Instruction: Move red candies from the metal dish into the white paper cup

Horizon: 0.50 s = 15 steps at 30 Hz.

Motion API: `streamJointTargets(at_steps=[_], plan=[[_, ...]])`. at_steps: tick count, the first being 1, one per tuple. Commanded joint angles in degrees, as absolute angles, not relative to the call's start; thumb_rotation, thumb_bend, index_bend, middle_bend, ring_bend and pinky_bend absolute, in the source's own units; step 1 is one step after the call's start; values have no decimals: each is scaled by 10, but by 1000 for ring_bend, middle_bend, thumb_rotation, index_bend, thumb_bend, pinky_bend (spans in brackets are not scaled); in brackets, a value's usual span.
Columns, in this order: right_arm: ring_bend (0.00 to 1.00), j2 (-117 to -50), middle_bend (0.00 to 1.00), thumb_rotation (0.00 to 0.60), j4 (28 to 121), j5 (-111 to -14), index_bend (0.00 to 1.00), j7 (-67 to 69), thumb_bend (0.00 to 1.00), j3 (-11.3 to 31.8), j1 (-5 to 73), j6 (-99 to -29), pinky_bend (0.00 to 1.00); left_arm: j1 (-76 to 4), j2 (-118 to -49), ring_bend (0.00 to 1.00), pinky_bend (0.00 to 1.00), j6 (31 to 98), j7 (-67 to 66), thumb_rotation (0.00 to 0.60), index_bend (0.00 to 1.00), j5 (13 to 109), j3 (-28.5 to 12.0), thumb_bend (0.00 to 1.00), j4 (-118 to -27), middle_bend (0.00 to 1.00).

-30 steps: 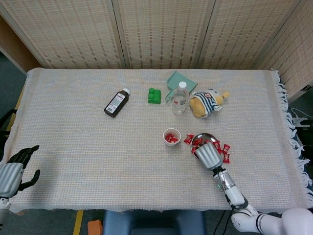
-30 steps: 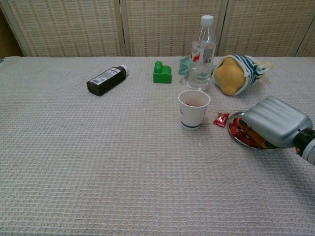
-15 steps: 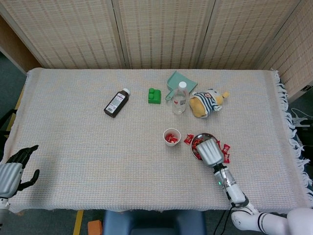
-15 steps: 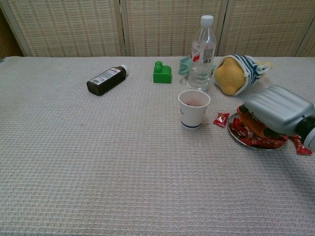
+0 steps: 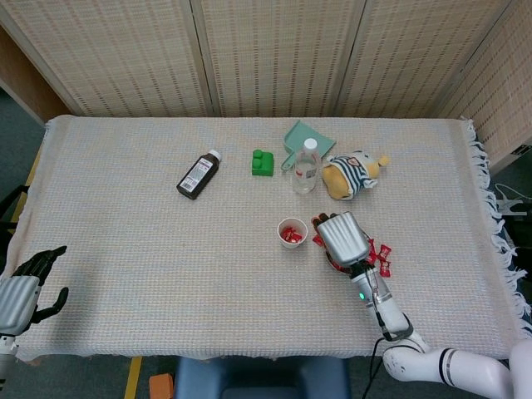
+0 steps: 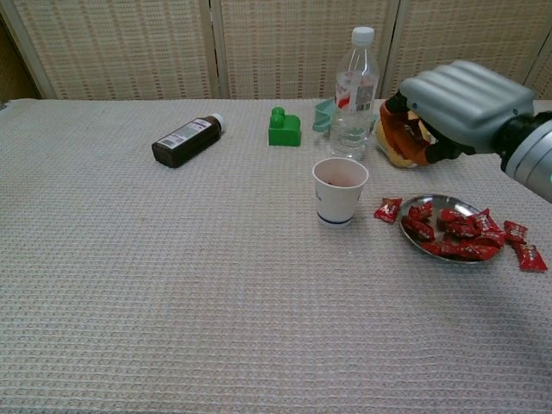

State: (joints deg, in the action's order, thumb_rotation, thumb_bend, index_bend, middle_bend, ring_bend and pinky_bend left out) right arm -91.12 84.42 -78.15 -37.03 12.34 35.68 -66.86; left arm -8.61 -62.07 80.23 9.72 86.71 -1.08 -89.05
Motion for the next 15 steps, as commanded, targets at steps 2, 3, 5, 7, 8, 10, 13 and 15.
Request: streamJointTargets(at_steps=[2,3,5,7,8,10,13,15], plan=[[709,-935,849,600,833,-766,991,-385,267,135,382,-648,1000,-86,-620,107,217,802,98,600,68,867,-11,455,-890,136],[708,-942,849,600,826,-760,990,-386,267,136,386,-642,1000,-86,-620,107,217,802,99,600,68,867,-11,455,-891,137],[708,-958,849,600,809,-747,982,-389,267,138,396,-630,996,-86,-620,107,217,802,100,600,68,868,-10,456,-890,137],[708,-970,849,600,794,-740,974,-388,267,138,403,-622,992,-85,-619,108,217,802,101,600,68,867,-10,455,-890,137],[708,-978,849,600,783,-736,971,-387,267,138,408,-618,991,-85,-619,108,217,802,102,600,68,867,-10,455,-890,137],[708,-988,849,600,769,-734,969,-388,266,138,413,-616,991,-85,-618,108,217,803,104,600,68,867,-10,455,-889,137],[708,-1000,849,600,752,-733,968,-385,267,137,419,-616,991,-84,-617,108,217,804,108,600,68,867,-11,454,-889,137],[708,-1004,849,600,747,-732,967,-382,267,136,422,-616,991,-84,-617,108,217,805,110,600,68,868,-11,454,-888,137]])
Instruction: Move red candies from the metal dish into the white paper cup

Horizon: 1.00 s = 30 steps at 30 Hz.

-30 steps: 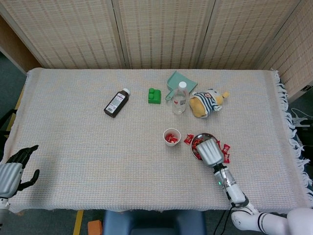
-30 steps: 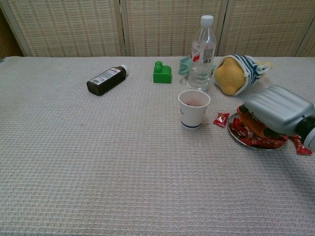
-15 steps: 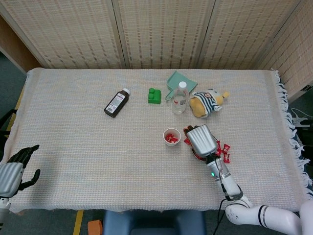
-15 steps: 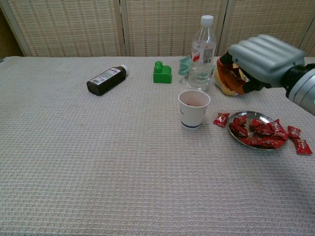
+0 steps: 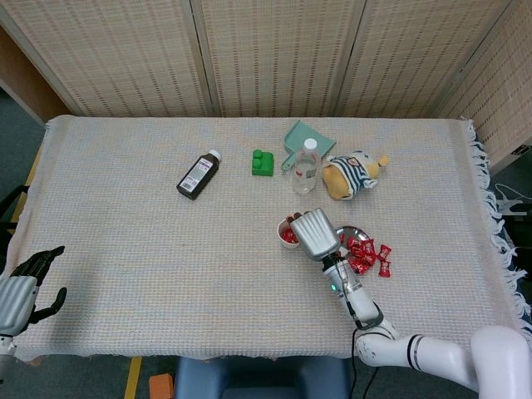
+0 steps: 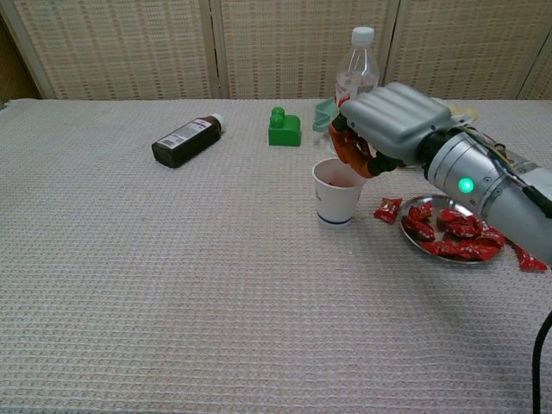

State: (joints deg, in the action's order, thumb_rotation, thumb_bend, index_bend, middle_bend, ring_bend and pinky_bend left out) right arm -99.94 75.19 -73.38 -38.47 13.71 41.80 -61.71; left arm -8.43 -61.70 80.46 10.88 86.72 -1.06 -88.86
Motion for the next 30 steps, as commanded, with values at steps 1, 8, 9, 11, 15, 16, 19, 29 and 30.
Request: streamJointTargets(at_steps=[1,8,9,11,15,16,19,29,30], plan=[[708,-1005,849,600,745,-732,962,-381,267,135,423,-616,991,-84,-617,108,217,805,110,600,68,868,-11,454,-888,137],[694,-1010,836,600,734,-727,758,-383,267,132,431,-610,984,-85,-617,108,217,803,111,600,68,868,-10,454,-888,137],[687,-1009,803,600,734,-725,699,-384,266,130,431,-609,980,-85,-617,108,217,803,111,600,68,868,-10,455,-888,137],[672,-1006,738,600,737,-722,603,-386,266,128,431,-607,972,-85,-616,109,217,803,112,600,68,867,-10,455,-888,136],[621,-995,595,600,751,-709,426,-394,267,124,430,-599,954,-85,-616,110,218,803,113,600,68,868,-10,455,-888,137],[607,-993,563,600,754,-708,391,-396,266,124,430,-599,951,-85,-616,110,218,803,113,600,68,868,-10,455,-888,137],[562,-989,485,600,761,-704,308,-399,266,125,431,-602,939,-85,-616,111,217,803,113,600,69,869,-10,455,-889,137],[499,-979,404,600,775,-706,228,-392,267,124,429,-621,925,-85,-615,117,218,804,114,600,74,869,-10,455,-889,139],[499,-976,401,600,778,-708,223,-390,267,123,427,-625,924,-84,-615,118,218,805,114,600,74,869,-10,455,-889,139]])
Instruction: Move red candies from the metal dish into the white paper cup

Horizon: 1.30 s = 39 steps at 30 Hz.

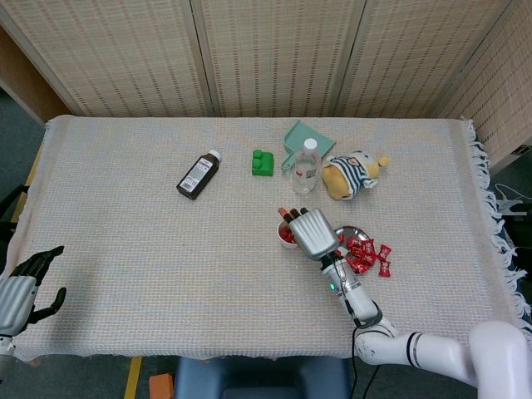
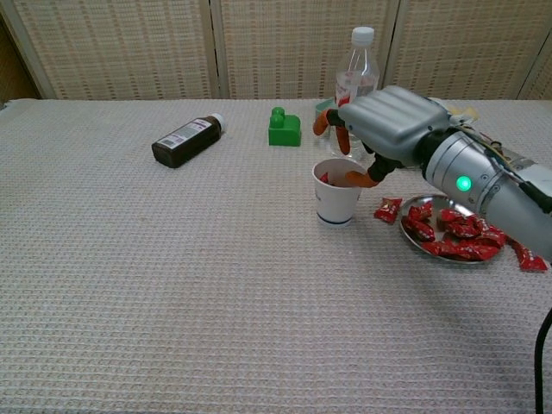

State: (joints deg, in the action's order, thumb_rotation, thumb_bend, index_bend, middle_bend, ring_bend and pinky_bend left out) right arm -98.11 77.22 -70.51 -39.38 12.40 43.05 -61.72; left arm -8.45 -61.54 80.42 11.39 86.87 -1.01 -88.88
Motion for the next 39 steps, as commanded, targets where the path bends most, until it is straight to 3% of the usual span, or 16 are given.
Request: streamJointTargets(at_steps=[1,12,16,18,20,23,28,39], plan=[[498,-973,399,600,781,-710,220,-388,267,123,425,-630,924,-84,-615,118,218,805,114,600,74,869,-10,455,-889,139],[428,-879,356,600,843,-739,182,-330,252,79,363,-670,893,-85,-618,119,218,803,102,600,75,868,-10,454,-891,140],[509,-857,514,600,850,-737,188,-333,235,67,354,-665,913,-85,-619,119,220,802,98,600,75,868,-10,455,-892,140],[609,-846,662,600,855,-731,197,-337,232,61,349,-657,963,-85,-619,119,224,802,95,600,74,868,-10,454,-893,140],[681,-824,740,600,868,-718,206,-344,230,49,343,-641,1000,-86,-621,119,229,802,90,600,74,869,-9,454,-895,140],[705,-780,766,600,882,-704,254,-370,230,9,319,-627,1000,-87,-623,119,231,801,80,600,75,872,-7,454,-897,140],[765,-758,833,600,881,-676,331,-384,230,-7,292,-633,1000,-87,-624,119,234,801,76,600,75,874,-6,455,-899,140],[794,-799,866,600,784,-614,376,-368,229,0,295,-567,1000,-89,-627,121,239,798,70,600,72,876,-4,454,-900,140]])
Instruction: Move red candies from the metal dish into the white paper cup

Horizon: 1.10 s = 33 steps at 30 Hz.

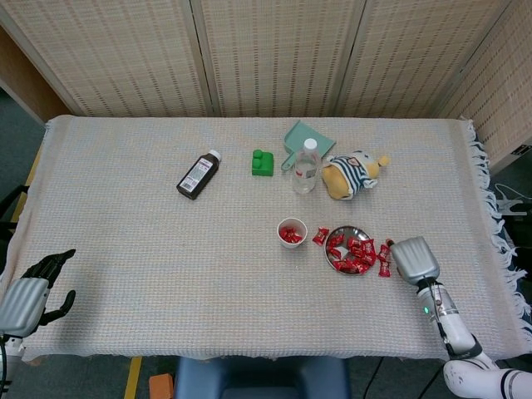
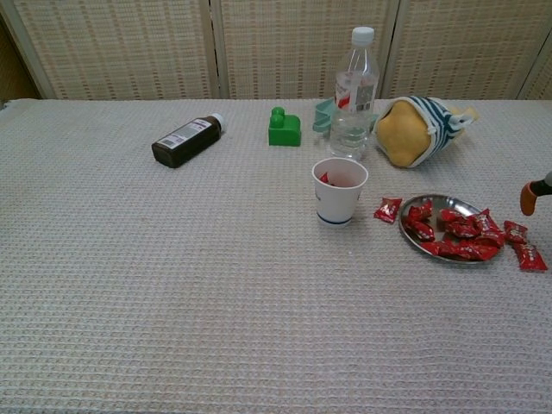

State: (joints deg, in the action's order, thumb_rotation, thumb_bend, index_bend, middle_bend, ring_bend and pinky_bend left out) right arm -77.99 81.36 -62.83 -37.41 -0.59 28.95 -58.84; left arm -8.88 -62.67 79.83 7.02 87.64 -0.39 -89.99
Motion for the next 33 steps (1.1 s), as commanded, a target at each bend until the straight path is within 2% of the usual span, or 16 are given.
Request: streamJointTargets(at_steps=[1,8,19,33], plan=[[795,-805,867,600,774,-612,380,-366,229,2,298,-562,1000,-89,-627,121,239,797,70,600,71,875,-4,454,-899,140],[798,-837,870,600,729,-611,385,-351,229,12,310,-539,1000,-88,-626,121,240,799,74,600,64,870,-6,455,-897,140],[798,-829,870,600,744,-624,370,-328,229,22,310,-546,1000,-89,-625,121,240,796,78,600,63,867,-7,455,-895,140],[798,-857,870,600,718,-615,451,-348,230,22,316,-540,1000,-88,-625,121,240,796,79,600,63,866,-7,455,-894,140]])
